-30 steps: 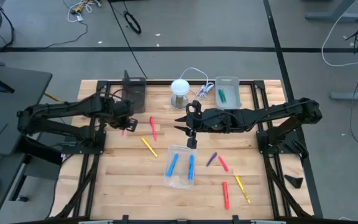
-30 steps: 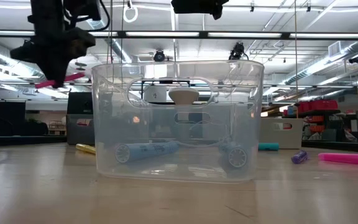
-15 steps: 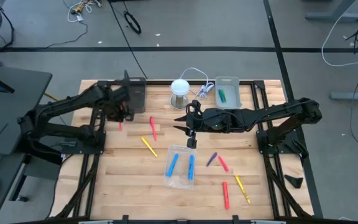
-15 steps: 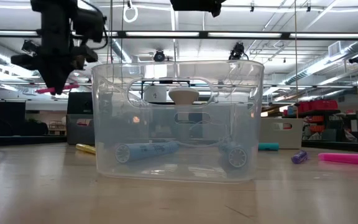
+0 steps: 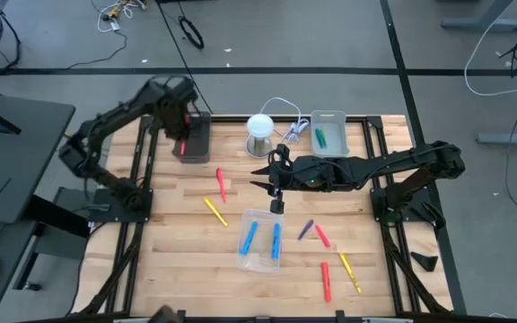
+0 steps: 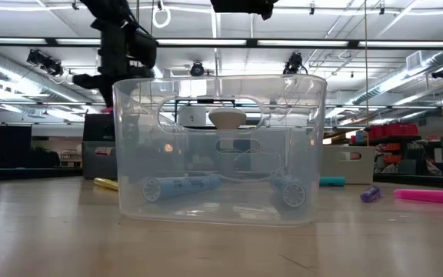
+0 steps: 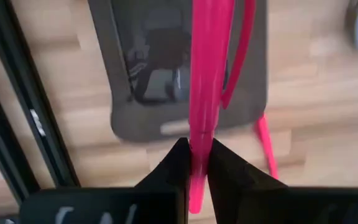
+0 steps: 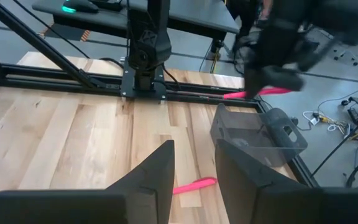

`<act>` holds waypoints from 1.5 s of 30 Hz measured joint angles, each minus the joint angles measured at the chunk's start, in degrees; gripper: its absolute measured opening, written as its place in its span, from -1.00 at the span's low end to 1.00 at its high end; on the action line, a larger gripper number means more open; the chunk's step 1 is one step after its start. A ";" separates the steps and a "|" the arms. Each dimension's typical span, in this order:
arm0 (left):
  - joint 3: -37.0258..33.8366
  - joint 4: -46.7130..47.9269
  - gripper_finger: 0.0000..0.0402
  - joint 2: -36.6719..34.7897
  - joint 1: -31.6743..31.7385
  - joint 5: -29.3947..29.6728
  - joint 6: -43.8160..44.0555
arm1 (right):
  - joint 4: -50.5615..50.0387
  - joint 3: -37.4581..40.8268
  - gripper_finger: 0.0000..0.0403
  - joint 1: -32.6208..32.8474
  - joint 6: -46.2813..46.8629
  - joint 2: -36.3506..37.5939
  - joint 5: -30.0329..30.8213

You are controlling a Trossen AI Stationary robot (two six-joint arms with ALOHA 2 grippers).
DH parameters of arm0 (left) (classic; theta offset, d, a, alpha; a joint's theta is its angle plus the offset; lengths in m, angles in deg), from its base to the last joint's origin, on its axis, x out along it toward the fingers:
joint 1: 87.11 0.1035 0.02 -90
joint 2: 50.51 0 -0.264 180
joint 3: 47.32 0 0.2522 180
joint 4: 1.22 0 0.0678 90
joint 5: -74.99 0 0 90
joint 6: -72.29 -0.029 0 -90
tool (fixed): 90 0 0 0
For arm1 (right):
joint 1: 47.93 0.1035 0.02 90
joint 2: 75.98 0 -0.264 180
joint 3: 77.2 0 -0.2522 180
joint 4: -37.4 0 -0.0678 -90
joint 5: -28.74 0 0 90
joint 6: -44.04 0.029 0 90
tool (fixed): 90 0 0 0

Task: Pick & Place Markers
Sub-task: Put the bottom pink marker into the black bin

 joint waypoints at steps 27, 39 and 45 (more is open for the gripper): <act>-4.96 -13.89 -0.82 11.78 9.92 0.87 -6.26 | 1.84 -0.04 -0.42 -0.11 -3.33 0.00 0.00; -8.59 -18.96 -0.76 15.37 10.63 -0.96 -6.10 | 2.06 -0.04 -0.42 -0.50 -3.19 0.00 0.00; -8.56 -18.96 -0.36 15.37 10.65 -0.97 -6.12 | 1.90 -0.04 -0.42 -0.50 -3.20 0.00 0.00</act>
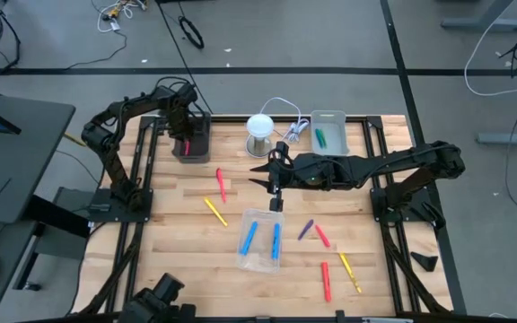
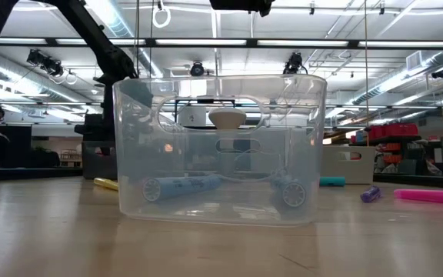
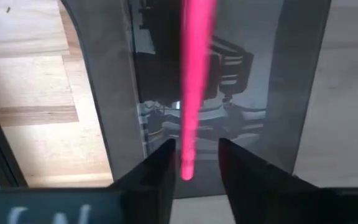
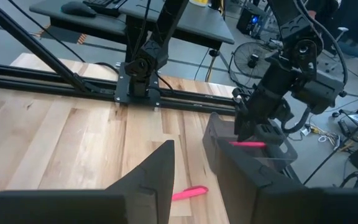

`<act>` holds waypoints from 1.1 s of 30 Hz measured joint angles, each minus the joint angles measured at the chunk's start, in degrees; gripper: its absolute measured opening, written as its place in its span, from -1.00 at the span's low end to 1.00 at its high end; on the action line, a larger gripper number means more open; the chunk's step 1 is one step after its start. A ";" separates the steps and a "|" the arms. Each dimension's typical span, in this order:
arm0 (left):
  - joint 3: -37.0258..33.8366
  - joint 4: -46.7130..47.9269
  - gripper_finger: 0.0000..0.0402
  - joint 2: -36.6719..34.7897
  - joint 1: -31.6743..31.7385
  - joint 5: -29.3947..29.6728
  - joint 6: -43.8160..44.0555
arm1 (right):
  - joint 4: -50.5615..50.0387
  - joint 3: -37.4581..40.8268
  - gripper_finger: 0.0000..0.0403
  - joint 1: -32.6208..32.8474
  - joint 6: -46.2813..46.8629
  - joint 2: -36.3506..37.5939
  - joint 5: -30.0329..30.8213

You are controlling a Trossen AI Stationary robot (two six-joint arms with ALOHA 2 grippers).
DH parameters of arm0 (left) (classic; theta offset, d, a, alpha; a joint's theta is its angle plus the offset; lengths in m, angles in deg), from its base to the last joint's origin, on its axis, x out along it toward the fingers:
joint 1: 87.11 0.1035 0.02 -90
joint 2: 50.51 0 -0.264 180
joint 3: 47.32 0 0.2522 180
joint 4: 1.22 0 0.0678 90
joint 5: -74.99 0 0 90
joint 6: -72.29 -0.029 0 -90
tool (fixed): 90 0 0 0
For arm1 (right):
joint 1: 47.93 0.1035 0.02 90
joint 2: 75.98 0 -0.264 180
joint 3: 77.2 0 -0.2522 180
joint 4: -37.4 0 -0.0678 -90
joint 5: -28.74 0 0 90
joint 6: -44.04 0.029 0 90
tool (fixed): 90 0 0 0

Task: Pick & Place Markers
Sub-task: Put the bottom pink marker into the black bin, then put the bottom yellow marker into the black bin

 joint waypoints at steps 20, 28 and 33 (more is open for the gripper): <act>2.32 -0.17 -0.02 -10.27 -5.27 1.29 -22.84 | -4.71 0.00 -0.42 0.00 -0.04 -0.02 4.49; 2.32 -0.47 -0.02 -21.67 -13.32 2.10 -34.03 | -4.65 0.00 -0.42 0.02 2.45 -0.02 4.50; 2.27 -2.32 -0.02 -28.30 -20.43 -0.58 -34.91 | -4.52 0.00 -0.42 0.04 4.97 -0.02 4.50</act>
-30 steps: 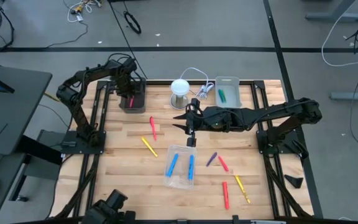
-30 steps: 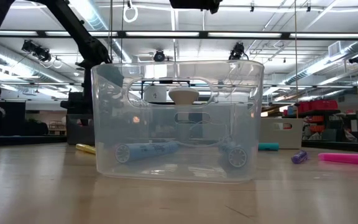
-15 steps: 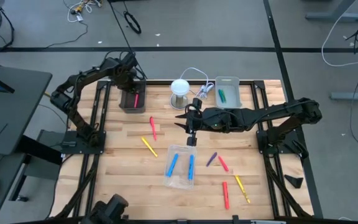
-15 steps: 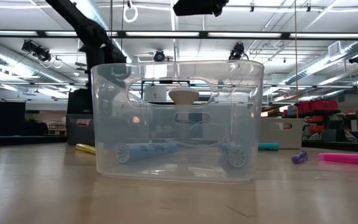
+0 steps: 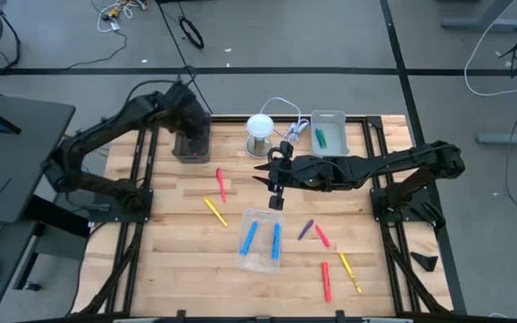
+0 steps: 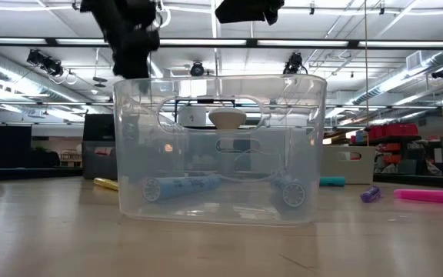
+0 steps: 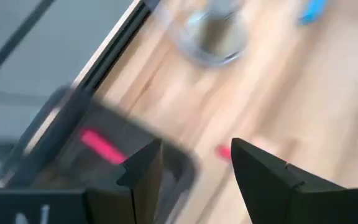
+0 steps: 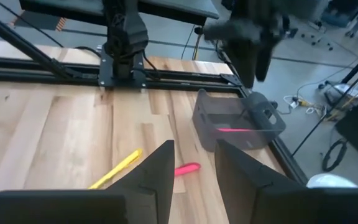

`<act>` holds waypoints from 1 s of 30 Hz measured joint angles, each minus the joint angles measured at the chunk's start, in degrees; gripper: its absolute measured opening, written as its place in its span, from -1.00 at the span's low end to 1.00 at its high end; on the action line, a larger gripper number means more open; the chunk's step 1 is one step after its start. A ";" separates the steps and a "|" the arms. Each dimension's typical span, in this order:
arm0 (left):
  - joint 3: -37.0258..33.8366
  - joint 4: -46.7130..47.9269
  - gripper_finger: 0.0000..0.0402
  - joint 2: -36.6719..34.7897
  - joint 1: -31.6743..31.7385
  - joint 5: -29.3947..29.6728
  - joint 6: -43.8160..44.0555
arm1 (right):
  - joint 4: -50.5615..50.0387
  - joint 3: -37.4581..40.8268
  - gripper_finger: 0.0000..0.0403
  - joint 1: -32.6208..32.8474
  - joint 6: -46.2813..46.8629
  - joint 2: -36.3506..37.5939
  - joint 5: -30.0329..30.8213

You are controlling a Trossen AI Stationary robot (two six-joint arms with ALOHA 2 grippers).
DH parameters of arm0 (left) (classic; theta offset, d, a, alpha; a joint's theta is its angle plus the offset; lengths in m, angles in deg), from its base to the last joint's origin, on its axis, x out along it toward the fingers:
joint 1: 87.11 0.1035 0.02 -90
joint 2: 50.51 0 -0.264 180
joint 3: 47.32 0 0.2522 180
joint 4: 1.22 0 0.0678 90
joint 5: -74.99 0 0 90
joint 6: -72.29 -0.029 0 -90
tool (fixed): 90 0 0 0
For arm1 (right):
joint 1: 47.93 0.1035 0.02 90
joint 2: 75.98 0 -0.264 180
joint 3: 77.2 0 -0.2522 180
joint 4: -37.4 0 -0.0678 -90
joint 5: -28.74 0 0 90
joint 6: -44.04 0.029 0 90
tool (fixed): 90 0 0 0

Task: Pick & Place Markers
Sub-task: Put the bottom yellow marker into the black bin

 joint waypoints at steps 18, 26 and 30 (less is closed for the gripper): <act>-23.25 -24.57 -0.02 -31.41 -22.77 3.88 5.39 | 10.80 6.47 -0.42 3.67 9.37 0.02 5.64; -33.93 -35.34 -0.02 -40.92 -32.41 3.98 9.25 | 24.54 16.80 -0.42 8.32 14.22 0.00 12.59; -39.52 -42.95 -0.02 -43.78 -37.45 6.53 10.44 | 31.87 20.88 -0.42 9.94 14.57 0.00 13.53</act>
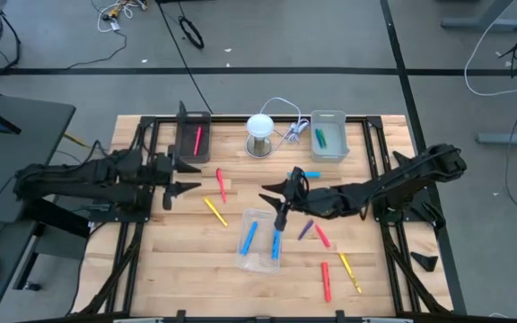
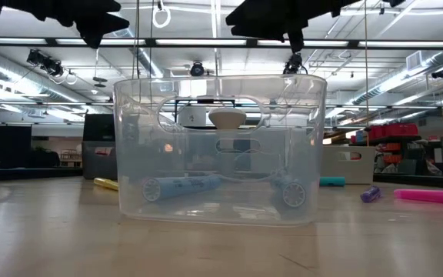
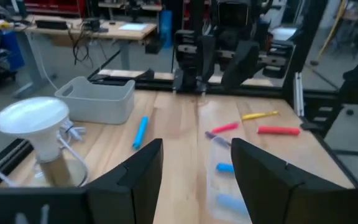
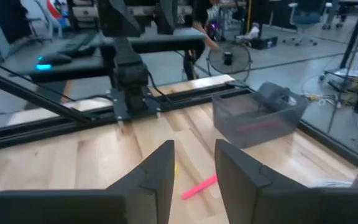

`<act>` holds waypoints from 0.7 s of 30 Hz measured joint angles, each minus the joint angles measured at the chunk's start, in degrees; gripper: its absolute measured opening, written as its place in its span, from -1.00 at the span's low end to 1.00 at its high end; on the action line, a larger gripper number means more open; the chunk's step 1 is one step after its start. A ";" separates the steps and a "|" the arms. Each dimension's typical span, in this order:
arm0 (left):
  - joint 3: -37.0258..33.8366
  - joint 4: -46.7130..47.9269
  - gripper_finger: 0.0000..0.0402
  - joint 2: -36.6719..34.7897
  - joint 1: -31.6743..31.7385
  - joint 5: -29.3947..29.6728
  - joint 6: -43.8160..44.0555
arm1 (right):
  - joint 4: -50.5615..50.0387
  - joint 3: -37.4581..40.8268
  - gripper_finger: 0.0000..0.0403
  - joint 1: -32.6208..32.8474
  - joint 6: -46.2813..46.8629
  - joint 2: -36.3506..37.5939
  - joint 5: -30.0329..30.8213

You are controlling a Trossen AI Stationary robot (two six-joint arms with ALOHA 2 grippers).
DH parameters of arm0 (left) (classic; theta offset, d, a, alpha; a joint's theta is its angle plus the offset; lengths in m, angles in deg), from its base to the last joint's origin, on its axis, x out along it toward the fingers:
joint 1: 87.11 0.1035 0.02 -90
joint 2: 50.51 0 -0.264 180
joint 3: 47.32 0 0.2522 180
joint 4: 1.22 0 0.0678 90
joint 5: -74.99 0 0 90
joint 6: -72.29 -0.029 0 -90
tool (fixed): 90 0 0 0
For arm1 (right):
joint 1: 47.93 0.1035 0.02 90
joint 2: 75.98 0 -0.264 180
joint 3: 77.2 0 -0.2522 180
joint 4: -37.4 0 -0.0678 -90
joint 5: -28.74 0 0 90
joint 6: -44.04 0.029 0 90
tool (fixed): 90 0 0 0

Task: Pick & Place Markers
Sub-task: Put the bottom yellow marker into the black bin

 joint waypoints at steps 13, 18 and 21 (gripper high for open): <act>-4.55 -5.69 -0.02 0.02 -11.57 13.24 5.19 | -10.08 1.45 -0.45 5.14 19.74 1.90 0.94; -4.55 -5.64 -0.02 0.45 -13.20 12.61 6.55 | -32.16 -2.67 -0.47 7.42 36.75 3.80 -1.55; -4.55 -5.72 -0.02 0.45 -13.69 12.61 6.98 | -44.85 -6.61 -0.47 8.77 46.46 3.89 -5.07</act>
